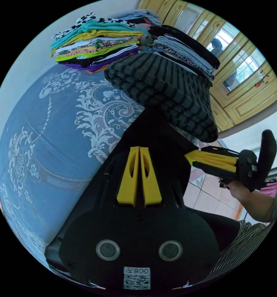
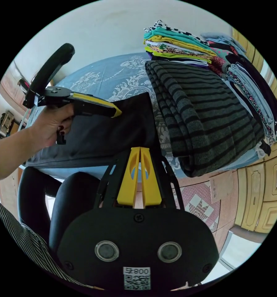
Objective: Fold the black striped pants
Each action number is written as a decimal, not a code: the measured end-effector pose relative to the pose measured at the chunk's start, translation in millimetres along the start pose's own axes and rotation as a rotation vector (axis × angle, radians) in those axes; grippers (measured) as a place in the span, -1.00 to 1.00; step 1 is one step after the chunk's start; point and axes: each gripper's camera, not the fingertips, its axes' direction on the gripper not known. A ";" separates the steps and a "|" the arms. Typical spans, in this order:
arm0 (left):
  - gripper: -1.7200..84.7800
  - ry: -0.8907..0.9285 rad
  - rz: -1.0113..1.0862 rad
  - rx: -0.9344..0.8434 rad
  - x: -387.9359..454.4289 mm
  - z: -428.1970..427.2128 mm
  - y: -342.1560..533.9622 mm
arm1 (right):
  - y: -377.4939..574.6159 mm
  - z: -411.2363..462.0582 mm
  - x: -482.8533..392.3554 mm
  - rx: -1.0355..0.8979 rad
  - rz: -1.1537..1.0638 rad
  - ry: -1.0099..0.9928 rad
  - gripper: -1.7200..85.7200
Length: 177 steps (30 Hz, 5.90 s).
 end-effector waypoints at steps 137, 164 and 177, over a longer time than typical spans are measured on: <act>-0.90 -0.153 -0.887 0.365 -434.1 -440.0 736.7 | -553.6 -348.0 -507.7 -0.104 -0.905 -0.551 -0.89; -0.95 -0.003 -0.953 0.613 -435.9 -496.7 840.6 | -520.0 -271.6 -459.5 -0.219 -0.773 -0.524 -0.96; -0.96 -0.216 -1.008 0.483 -403.0 -495.0 872.4 | -507.9 -239.5 -445.6 -0.232 -0.730 -0.537 -0.96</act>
